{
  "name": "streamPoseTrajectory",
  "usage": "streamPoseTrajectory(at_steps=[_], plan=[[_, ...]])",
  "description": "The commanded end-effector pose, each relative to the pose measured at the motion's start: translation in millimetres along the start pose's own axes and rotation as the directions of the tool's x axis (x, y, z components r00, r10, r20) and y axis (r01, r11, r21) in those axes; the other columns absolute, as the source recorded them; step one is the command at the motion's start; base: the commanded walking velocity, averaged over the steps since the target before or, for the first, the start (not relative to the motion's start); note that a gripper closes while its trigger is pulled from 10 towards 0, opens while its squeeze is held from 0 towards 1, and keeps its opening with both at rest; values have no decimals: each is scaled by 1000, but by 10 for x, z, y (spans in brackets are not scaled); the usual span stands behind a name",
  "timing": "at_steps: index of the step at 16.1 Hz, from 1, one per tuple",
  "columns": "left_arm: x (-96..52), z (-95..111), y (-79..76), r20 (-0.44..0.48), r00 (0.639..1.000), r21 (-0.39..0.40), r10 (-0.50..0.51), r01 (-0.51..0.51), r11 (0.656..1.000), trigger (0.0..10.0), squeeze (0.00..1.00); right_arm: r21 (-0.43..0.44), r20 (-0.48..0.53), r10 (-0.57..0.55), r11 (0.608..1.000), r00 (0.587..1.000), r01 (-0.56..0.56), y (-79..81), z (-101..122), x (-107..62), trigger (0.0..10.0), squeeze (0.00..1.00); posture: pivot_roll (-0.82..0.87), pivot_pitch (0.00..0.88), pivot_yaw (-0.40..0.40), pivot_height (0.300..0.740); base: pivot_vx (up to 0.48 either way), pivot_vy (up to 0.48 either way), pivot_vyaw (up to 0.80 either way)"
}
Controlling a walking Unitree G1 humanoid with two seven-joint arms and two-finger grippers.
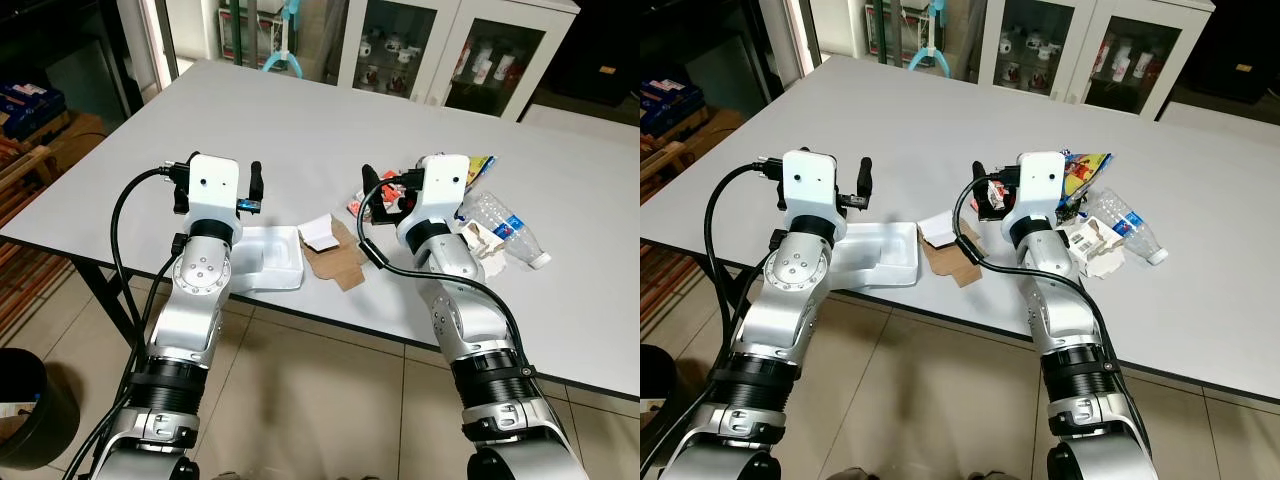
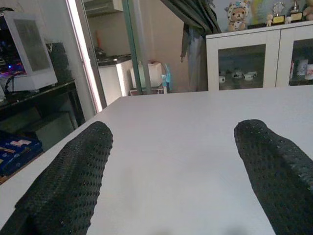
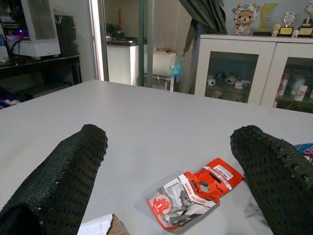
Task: Picking trash to rubbish bin
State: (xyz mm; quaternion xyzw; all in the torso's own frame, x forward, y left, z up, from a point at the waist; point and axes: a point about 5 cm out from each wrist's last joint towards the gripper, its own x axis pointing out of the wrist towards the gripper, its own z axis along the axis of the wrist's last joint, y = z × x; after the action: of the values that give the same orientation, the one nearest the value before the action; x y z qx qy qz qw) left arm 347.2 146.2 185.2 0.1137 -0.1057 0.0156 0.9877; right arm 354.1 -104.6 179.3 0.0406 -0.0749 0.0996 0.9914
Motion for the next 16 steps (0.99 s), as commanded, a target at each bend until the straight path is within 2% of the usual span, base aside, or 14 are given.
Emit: streamPoseTrajectory(at_steps=[1, 12, 16], plan=[[4, 67, -9, 21, 1000, 9, -18, 18, 1000, 10000, 0, 0, -2, -32, 999, 999, 32, -65, 1, -31, 10000, 0, -69, 96, -70, 740, 0, 0, 0], [-78, 71, 143, -2, 1000, 31, 8, -8, 999, 10000, 0, 6, -16, -34, 999, 999, 34, -69, -39, -80, 10000, 0, -43, 82, -67, 740, 0, 0, 0], [-113, 15, 143, -35, 999, 4, 24, -24, 1000, 10000, 0, -5, -37, -8, 1000, 999, 8, -97, -66, -89, 10000, 0, -38, 60, -83, 740, 0, 0, 0]])
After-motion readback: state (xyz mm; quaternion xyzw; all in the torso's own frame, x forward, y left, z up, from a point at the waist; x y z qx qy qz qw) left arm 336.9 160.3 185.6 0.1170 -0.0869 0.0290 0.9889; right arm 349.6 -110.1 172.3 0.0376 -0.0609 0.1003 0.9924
